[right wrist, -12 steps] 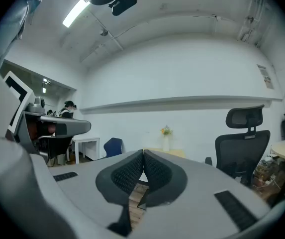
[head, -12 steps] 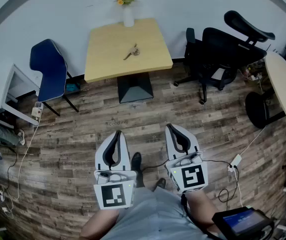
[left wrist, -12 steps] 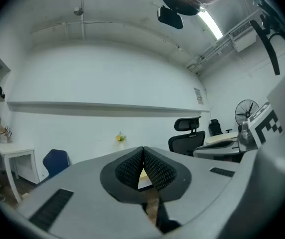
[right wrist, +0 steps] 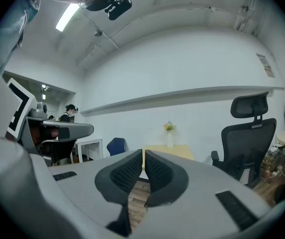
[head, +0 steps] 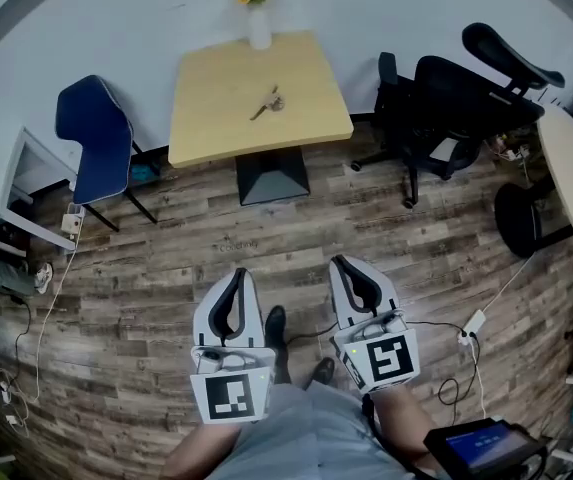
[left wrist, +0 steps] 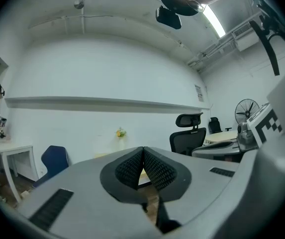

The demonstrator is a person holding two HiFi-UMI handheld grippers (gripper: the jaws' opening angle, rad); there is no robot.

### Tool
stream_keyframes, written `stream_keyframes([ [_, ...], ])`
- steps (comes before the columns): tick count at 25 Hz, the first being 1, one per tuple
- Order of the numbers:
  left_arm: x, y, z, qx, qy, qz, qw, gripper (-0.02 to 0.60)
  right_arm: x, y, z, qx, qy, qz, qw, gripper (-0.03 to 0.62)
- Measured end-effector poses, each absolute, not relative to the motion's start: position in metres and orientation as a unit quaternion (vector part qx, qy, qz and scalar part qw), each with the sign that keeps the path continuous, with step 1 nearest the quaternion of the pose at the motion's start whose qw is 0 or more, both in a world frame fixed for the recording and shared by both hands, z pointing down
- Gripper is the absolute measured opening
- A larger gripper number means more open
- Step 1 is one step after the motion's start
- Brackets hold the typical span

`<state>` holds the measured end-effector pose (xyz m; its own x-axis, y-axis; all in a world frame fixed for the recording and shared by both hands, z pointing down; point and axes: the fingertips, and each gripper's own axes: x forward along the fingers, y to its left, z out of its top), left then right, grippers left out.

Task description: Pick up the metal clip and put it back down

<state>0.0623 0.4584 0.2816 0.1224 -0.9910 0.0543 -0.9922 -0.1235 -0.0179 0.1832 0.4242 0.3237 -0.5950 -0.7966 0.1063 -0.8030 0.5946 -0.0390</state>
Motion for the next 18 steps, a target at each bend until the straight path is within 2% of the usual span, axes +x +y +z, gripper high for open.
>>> stream_keyframes([
  [7,0.028,0.393,0.286,0.757,-0.652,0.025,0.016,0.018,0.155,0.355,0.329,0.471,-0.88,0.043,0.053,0.049],
  [18,-0.04,0.3,0.251,0.777,-0.629,0.0,-0.011,0.018,0.09,0.265,0.283,0.495,-0.869,0.005,0.029,0.049],
])
